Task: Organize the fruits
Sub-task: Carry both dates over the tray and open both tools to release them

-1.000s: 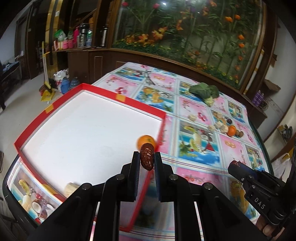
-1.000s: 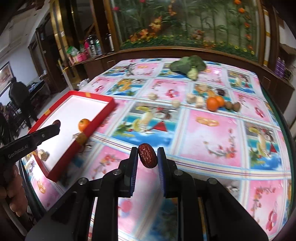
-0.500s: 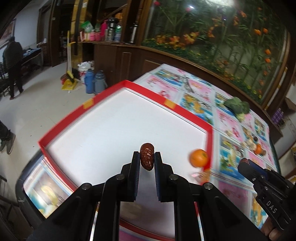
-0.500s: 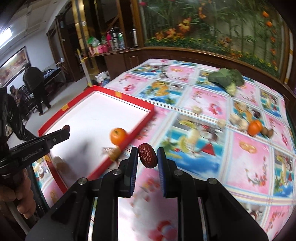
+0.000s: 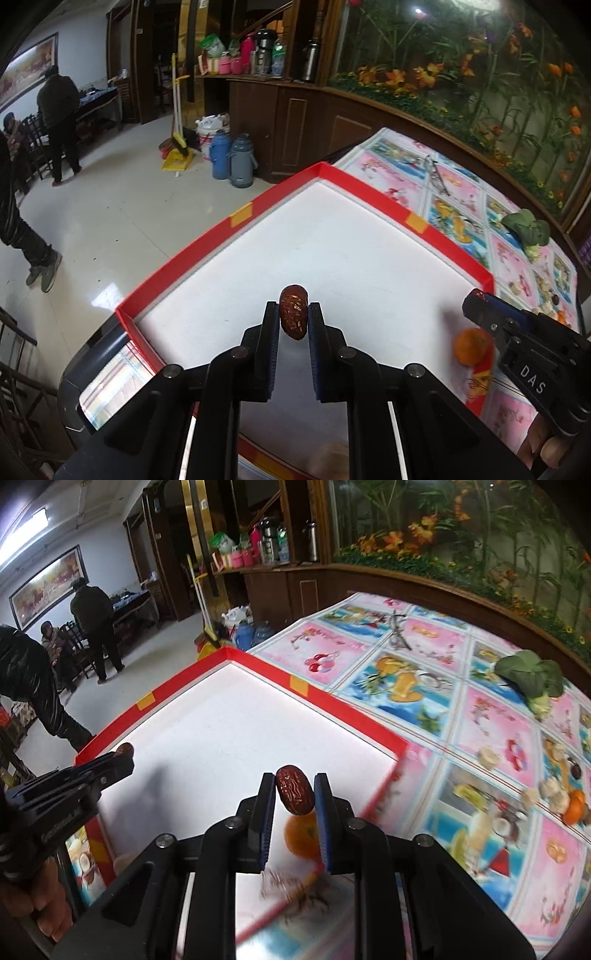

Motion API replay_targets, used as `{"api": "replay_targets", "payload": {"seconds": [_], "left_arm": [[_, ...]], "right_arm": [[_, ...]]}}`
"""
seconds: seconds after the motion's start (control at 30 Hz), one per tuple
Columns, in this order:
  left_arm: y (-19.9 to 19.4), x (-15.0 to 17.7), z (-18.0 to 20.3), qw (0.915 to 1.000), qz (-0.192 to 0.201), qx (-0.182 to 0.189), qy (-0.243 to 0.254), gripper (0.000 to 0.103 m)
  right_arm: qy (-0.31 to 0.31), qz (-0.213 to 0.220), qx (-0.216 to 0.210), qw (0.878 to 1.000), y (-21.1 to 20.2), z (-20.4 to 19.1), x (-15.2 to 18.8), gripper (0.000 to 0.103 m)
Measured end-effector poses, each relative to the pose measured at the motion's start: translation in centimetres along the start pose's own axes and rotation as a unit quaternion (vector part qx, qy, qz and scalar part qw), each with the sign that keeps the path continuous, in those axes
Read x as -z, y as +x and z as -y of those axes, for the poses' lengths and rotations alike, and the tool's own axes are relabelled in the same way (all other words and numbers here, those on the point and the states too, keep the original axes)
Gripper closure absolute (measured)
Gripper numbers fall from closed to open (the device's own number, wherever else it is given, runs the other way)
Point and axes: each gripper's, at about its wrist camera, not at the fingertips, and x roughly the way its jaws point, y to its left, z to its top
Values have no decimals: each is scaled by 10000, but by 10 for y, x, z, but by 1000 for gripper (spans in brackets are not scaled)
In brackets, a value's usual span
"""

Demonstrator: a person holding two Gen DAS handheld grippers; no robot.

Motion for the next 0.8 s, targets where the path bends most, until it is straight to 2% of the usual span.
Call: {"api": "replay_targets", "payload": {"seconds": [0.47, 0.53, 0.57, 0.6, 0.63, 0.67, 0.7, 0.73, 0.8], "left_arm": [[12, -5, -14, 9992, -169, -348, -116, 89], [13, -5, -16, 9989, -189, -410, -161, 74], [12, -5, -17, 9988, -169, -428, -179, 71], [10, -5, -18, 9987, -155, -437, -196, 66], [9, -5, -19, 9987, -160, -441, -221, 55], [8, -5, -20, 9985, -178, -447, -252, 48], [6, -5, -21, 9983, -193, -450, -306, 35], [4, -6, -24, 9981, -186, -419, -404, 28], [-1, -7, -26, 9975, -201, -354, -569, 25]], "right_arm": [[-38, -422, 17, 9991, 40, -9, -14, 79], [-11, -495, 50, 9988, 42, -8, -14, 79], [6, -514, 78, 9986, 43, -8, -14, 75], [30, -517, 103, 9986, 43, -6, -14, 60], [66, -488, 117, 9987, 41, -4, -14, 47], [111, -442, 116, 9989, 39, -1, -13, 45], [136, -428, 111, 9989, 36, 1, -13, 45], [177, -419, 104, 9989, 32, 4, -13, 44], [242, -339, 84, 9991, 21, 10, -11, 38]]}}
